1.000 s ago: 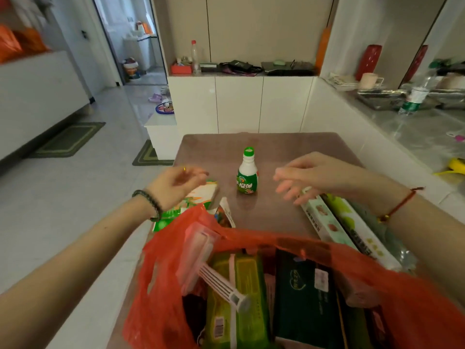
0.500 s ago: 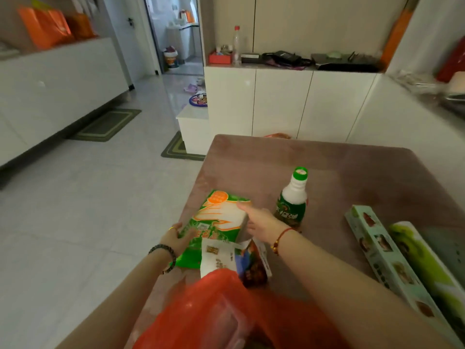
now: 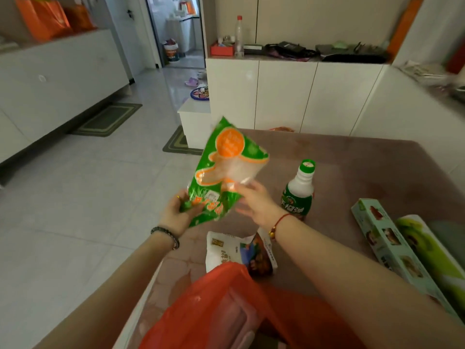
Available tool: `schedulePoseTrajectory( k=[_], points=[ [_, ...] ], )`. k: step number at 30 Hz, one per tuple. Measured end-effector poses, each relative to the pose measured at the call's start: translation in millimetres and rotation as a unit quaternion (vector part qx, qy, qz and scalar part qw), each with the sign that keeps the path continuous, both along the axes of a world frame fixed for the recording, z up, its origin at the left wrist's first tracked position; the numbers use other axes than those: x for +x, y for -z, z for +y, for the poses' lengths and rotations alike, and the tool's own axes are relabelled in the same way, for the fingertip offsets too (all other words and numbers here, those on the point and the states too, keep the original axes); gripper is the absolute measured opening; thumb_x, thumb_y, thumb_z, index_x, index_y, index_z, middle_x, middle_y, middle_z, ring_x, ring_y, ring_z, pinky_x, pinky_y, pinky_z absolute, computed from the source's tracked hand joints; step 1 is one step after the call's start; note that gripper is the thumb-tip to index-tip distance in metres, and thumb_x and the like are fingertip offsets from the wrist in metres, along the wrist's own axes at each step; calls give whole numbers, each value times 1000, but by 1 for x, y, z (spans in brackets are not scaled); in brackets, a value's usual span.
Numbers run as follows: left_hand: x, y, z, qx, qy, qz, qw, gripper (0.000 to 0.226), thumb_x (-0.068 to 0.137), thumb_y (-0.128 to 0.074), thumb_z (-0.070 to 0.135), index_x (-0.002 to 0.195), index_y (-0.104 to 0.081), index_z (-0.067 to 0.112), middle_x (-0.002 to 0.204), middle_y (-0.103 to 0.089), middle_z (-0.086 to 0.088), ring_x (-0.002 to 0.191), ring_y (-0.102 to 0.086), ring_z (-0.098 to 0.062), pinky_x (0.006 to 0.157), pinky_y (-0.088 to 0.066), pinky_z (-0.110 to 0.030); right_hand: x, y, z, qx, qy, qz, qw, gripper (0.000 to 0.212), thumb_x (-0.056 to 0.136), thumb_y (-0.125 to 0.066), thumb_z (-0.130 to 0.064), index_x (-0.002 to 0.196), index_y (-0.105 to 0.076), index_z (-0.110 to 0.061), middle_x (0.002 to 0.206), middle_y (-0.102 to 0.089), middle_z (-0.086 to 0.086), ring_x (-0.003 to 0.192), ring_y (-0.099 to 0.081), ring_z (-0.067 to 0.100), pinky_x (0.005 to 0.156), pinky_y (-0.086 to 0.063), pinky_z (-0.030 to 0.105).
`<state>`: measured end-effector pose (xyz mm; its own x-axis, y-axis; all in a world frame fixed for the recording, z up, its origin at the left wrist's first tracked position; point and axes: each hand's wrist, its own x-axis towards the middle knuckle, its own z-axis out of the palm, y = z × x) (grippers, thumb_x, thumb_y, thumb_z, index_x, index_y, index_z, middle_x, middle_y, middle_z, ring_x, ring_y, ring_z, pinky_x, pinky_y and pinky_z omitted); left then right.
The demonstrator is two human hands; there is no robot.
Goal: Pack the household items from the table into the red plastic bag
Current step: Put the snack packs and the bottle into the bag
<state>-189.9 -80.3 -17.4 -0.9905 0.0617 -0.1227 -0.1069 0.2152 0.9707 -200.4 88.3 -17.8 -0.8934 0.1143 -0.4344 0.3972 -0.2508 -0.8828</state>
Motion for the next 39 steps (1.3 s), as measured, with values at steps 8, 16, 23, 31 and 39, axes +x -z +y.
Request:
schedulePoseTrajectory(
  k=[8, 16, 23, 31, 39],
  points=[
    [93, -148, 26, 175, 220, 175, 944, 45, 61, -64, 31, 103, -48, 25, 88, -71, 25, 89, -65, 7, 74, -51, -10, 105, -171, 39, 47, 29, 313, 948, 34, 80, -67, -7, 111, -53, -9, 107, -67, 11, 97, -67, 24, 84, -56, 40],
    [250, -105, 15, -84, 423, 277, 859, 43, 81, -41, 63, 113, -50, 37, 106, -64, 28, 104, -55, 10, 87, -43, -8, 266, -212, 88, 140, 10, 336, 931, 32, 62, -71, -18, 90, -59, -26, 73, -74, -10, 73, -70, 7, 66, -56, 22],
    [316, -31, -3, -343, 489, 527, 605, 27, 93, -28, 38, 111, -47, 32, 86, -71, 21, 78, -66, 2, 75, -54, -21, 349, -197, 68, 396, -229, 235, 857, 28, 74, -67, -23, 100, -60, -32, 86, -69, -28, 85, -63, -12, 73, -45, 4],
    [335, 3, -20, -409, 450, 549, 573, 27, 63, -43, 29, 62, -70, 30, 54, -64, 13, 37, -53, -2, 43, -42, -17, 388, -142, 51, 622, -240, 194, 720, 10, 85, -58, -36, 93, -55, -30, 86, -67, -4, 82, -61, 11, 75, -50, 42],
    [352, -51, -30, -347, 464, 564, 588, 12, 75, -44, 33, 87, -42, 33, 60, -61, 15, 43, -56, -1, 33, -41, -18, 423, -90, 14, 629, -344, 120, 687, 22, 91, -50, -26, 111, -51, -35, 101, -65, -5, 95, -62, 13, 83, -50, 31]
  ],
)
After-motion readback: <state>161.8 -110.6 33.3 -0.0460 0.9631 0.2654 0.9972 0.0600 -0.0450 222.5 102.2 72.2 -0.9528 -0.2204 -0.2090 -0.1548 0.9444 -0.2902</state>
